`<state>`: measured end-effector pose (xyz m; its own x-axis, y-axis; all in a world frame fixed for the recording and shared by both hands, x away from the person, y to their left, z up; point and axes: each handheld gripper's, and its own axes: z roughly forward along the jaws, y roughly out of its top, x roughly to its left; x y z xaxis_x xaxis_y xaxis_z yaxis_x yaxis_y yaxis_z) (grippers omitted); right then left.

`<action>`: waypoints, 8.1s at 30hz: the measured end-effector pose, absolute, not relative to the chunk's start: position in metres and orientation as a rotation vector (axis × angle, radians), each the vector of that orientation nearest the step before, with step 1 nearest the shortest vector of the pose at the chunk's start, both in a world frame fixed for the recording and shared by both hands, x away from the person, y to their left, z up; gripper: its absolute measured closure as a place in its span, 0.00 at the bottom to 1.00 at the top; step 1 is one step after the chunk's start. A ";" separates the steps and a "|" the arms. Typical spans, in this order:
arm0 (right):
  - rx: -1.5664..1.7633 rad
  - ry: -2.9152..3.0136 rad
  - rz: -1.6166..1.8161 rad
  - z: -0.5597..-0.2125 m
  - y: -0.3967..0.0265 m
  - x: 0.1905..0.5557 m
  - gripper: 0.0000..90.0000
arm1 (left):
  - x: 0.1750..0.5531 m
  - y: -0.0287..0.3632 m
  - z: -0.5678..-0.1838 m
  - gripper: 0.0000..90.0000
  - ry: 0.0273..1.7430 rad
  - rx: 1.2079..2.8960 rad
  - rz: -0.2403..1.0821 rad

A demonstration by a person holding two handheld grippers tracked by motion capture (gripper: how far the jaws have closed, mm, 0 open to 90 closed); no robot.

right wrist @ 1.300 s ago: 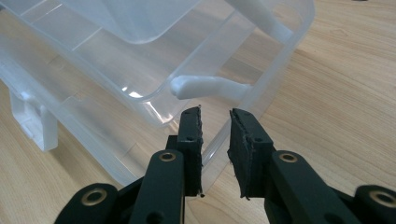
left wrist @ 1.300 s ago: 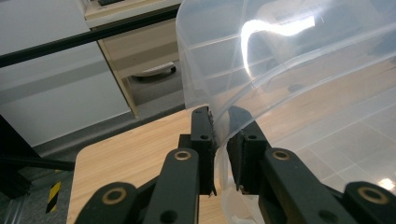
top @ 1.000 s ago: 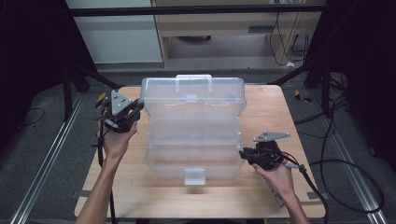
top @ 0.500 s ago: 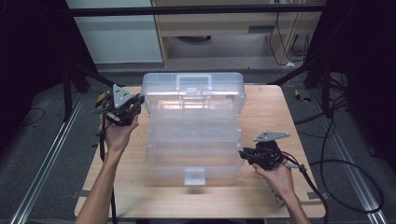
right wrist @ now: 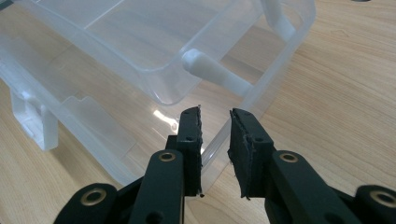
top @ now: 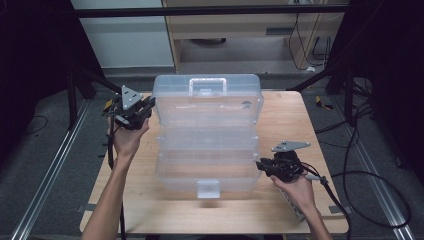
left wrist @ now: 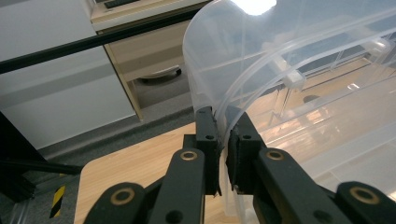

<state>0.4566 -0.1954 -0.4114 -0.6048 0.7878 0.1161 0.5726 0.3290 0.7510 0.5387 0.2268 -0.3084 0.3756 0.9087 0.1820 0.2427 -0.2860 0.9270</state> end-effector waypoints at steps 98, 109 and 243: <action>1.216 2.331 1.143 -0.412 -0.195 0.457 0.82 | 0.631 0.221 -0.320 0.91 1.082 1.760 0.911; 1.217 2.329 1.142 -0.412 -0.195 0.457 0.82 | 0.632 0.222 -0.320 0.90 1.083 1.763 0.905; 1.312 2.375 0.814 -0.358 -0.245 0.436 0.38 | 0.457 0.269 -0.402 0.46 1.164 1.972 0.657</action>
